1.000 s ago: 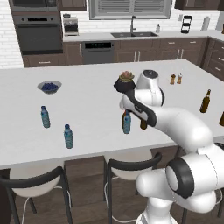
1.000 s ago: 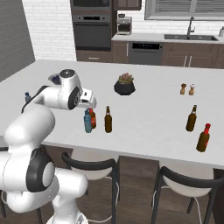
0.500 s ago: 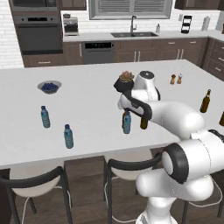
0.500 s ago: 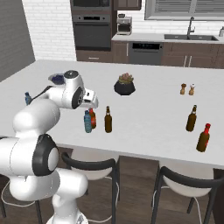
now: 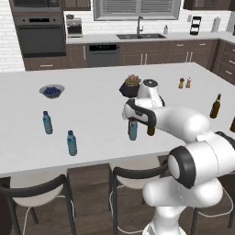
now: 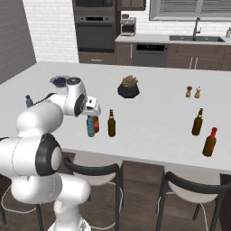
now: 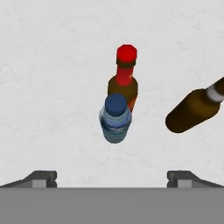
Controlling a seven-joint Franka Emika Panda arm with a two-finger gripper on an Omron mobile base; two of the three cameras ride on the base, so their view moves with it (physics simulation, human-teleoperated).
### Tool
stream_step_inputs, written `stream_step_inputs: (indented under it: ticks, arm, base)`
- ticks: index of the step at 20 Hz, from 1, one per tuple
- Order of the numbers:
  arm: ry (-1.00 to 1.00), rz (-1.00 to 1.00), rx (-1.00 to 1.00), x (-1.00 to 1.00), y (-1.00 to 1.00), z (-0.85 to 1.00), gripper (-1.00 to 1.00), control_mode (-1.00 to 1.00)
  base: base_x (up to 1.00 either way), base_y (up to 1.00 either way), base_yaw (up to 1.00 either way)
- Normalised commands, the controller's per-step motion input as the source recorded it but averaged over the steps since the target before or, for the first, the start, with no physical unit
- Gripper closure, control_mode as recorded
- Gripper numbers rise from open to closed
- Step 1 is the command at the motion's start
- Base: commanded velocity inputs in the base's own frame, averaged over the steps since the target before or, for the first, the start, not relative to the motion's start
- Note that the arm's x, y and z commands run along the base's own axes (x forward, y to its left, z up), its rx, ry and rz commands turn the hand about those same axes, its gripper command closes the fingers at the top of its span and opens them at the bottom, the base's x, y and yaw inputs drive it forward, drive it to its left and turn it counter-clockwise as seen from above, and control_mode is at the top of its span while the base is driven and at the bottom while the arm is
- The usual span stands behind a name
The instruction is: Move the plastic bottles in the middle to the plastics group, and the glass bottles in the middle to the glass group.
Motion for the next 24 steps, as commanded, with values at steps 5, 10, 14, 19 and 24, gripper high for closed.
stream_step_inputs:
  ticks: [5, 10, 14, 19, 24]
  arm:
    - [0.0, 0.0, 0.0, 0.02, 0.0, -0.14, -1.0, -1.0]
    - [-0.01, 0.0, 0.0, 0.17, -0.06, 0.0, -1.0, -1.0]
    - [0.0, 0.0, 0.0, 0.14, 0.0, 0.0, -1.0, -1.0]
    - [0.0, 0.0, 0.0, 0.12, 0.0, -0.16, -1.0, -1.0]
    - [0.0, 0.0, 0.0, 0.21, 0.0, -0.22, -1.0, -1.0]
  base:
    - [0.0, 0.0, 0.0]
    - [0.0, 0.0, 0.0]
    - [0.0, 0.0, 0.0]
    - [0.0, 0.0, 0.0]
    - [0.0, 0.0, 0.0]
